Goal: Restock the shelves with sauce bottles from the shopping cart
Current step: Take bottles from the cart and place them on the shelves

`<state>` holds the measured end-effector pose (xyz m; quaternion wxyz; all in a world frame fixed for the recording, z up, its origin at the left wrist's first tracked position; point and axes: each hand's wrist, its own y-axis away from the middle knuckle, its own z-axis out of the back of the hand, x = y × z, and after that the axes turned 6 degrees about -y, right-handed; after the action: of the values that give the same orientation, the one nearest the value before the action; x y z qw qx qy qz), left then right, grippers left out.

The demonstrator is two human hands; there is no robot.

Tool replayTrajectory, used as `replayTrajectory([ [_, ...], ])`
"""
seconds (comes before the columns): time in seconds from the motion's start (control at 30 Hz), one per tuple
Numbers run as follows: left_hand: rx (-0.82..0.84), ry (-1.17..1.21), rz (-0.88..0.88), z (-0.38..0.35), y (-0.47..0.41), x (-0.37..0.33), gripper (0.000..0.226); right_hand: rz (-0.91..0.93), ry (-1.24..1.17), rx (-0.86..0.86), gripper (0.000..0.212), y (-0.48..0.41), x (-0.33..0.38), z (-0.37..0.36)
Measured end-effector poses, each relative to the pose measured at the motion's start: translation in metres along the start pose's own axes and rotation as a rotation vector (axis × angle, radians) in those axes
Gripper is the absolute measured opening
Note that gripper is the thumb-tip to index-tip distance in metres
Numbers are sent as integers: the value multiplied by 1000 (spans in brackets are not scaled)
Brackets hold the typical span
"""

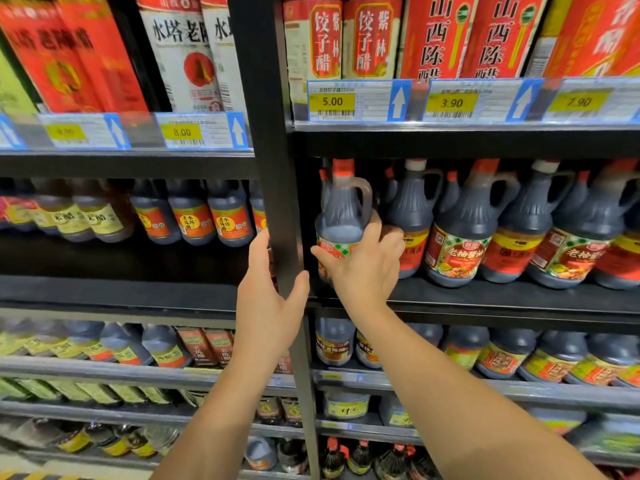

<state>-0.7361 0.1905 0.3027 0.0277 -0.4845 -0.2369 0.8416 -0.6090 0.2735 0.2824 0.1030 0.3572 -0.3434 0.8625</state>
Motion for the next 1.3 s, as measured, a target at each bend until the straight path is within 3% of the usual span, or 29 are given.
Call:
replayTrajectory([
  [0.17, 28, -8, 3, -1, 0, 1, 72, -64, -30, 43, 113, -7, -1, -4],
  [0.53, 17, -55, -8, -4, 4, -2, 70, -153, -3, -81, 108, -5, 12, -22],
  [0.9, 7, -43, -24, -4, 5, -3, 68, -131, -27, -45, 109, -6, 10, -16],
  [1.03, -27, -29, -45, -6, 12, -7, 69, -50, -128, 4, 95, 5, -5, 1],
  [1.2, -269, -75, -98, -14, 39, -12, 57, 76, -241, -4, 78, 21, -36, 35],
  [1.3, -233, -121, -173, -27, 53, -13, 53, 109, -325, 6, 69, 26, -55, 56],
])
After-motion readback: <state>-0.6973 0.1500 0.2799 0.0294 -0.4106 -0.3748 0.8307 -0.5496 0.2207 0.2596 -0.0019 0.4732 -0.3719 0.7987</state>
